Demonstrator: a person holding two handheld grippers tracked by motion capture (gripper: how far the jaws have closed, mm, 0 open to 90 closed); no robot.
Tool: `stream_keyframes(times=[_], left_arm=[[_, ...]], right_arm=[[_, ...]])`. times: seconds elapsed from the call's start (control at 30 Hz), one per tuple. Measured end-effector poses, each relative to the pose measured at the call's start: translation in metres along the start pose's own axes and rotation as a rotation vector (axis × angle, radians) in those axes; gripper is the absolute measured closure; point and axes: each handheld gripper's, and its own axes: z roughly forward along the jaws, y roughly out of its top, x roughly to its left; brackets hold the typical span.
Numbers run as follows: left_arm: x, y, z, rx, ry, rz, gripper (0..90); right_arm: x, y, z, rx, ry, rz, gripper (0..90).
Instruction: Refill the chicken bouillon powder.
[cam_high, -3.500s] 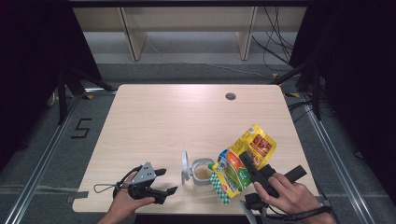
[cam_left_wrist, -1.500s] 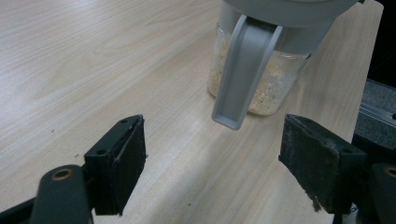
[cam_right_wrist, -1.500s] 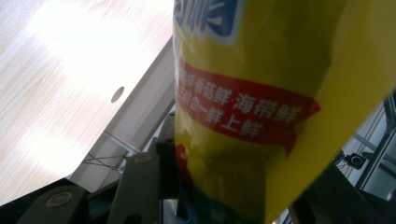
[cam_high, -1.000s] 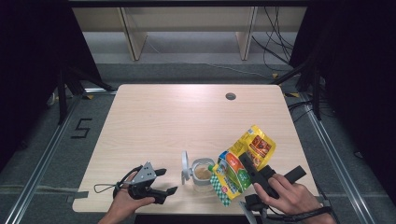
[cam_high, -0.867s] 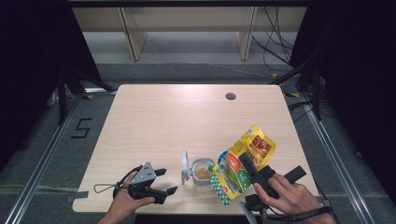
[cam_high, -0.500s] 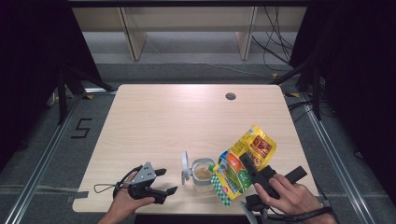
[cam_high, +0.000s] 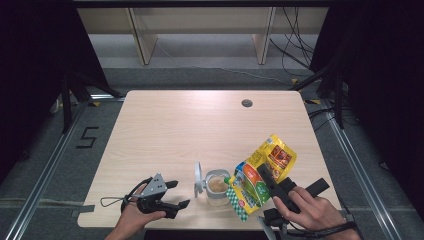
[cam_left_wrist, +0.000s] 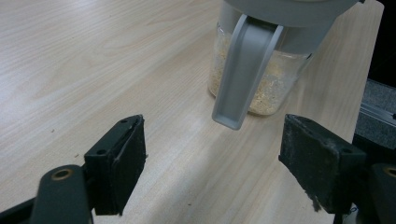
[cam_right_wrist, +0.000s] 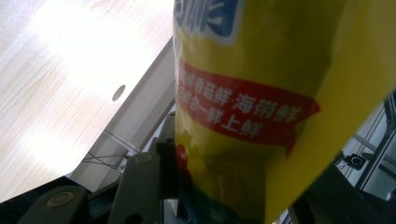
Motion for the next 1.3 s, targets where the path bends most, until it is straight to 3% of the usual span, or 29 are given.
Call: stream_keyframes(times=[0.13, 0.2, 0.23, 0.4, 0.47, 1.17, 1.3], left_arm=[[0.0000, 0.0001, -0.0001, 0.001, -0.002, 0.001, 21.9], [0.0008, 0.0006, -0.0003, -0.001, 0.005, 0.024, 22.0], [-0.0001, 0.0002, -0.0002, -0.001, 0.007, 0.007, 22.0], [-0.0002, 0.0002, -0.0004, -0.004, 0.005, 0.002, 21.9], [0.0000, 0.0002, -0.0004, -0.001, 0.009, 0.006, 22.0], [-0.0001, 0.0000, 0.0001, -0.002, 0.000, -0.001, 22.0], [0.0010, 0.0006, 0.0000, -0.001, 0.001, 0.022, 22.0]], right_arm=[[-0.0002, 0.0000, -0.0002, 0.000, 0.001, -0.002, 60.3], [-0.0003, 0.0001, -0.0005, -0.001, 0.015, -0.007, 60.3], [-0.0010, 0.0001, -0.0008, 0.004, 0.010, -0.017, 60.3], [-0.0019, 0.0000, -0.0008, 0.006, 0.011, -0.029, 60.3], [-0.0003, 0.0000, -0.0001, -0.002, 0.004, -0.001, 60.3], [-0.0004, -0.0005, -0.0011, -0.002, 0.015, -0.008, 62.5], [-0.0002, -0.0006, -0.0007, -0.003, 0.002, 0.002, 62.6]])
